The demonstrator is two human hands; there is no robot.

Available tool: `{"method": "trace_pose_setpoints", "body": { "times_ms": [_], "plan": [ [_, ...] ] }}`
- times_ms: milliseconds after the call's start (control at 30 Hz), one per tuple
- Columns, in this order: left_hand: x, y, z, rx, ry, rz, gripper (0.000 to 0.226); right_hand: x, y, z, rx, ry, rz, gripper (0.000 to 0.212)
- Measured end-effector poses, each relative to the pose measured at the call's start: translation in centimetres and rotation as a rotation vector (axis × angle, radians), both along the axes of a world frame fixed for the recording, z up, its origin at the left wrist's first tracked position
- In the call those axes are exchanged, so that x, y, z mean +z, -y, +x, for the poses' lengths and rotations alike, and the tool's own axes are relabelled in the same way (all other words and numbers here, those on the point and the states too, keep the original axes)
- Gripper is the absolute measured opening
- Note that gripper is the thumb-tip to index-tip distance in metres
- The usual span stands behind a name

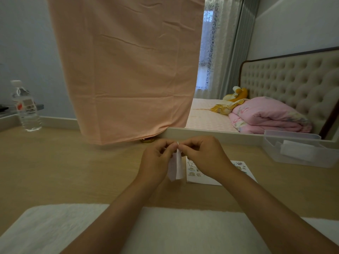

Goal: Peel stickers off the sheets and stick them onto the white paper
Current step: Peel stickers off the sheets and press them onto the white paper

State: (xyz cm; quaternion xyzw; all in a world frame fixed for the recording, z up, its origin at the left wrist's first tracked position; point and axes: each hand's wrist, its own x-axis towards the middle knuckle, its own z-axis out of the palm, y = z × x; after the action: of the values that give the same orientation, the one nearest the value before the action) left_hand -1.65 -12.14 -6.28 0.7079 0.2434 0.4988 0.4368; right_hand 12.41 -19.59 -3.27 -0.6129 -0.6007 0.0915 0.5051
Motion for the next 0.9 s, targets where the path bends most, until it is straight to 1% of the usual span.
{"method": "trace_pose_setpoints", "body": {
  "times_ms": [200, 367, 567, 767, 900],
  "plan": [
    [-0.11, 0.02, 0.08, 0.054, -0.014, 0.046, 0.020, -0.11, -0.24, 0.12, -0.025, -0.032, -0.006, 0.012],
    [-0.30, 0.08, 0.34, 0.078, -0.032, 0.068, 0.015, -0.38, -0.15, -0.06, -0.076, 0.109, 0.072, 0.012],
    [-0.42, 0.13, 0.46, 0.082, -0.032, 0.085, 0.015, -0.91, -0.53, -0.13, -0.126, 0.193, 0.144, 0.012],
    [-0.24, 0.11, 0.31, 0.078, -0.010, 0.067, 0.014, -0.67, -0.48, -0.05, -0.137, 0.151, 0.138, 0.009],
    [0.14, 0.15, 0.14, 0.043, 0.033, 0.016, 0.013, -0.41, -0.39, 0.00, -0.110, 0.041, 0.120, 0.005]
  ]
}}
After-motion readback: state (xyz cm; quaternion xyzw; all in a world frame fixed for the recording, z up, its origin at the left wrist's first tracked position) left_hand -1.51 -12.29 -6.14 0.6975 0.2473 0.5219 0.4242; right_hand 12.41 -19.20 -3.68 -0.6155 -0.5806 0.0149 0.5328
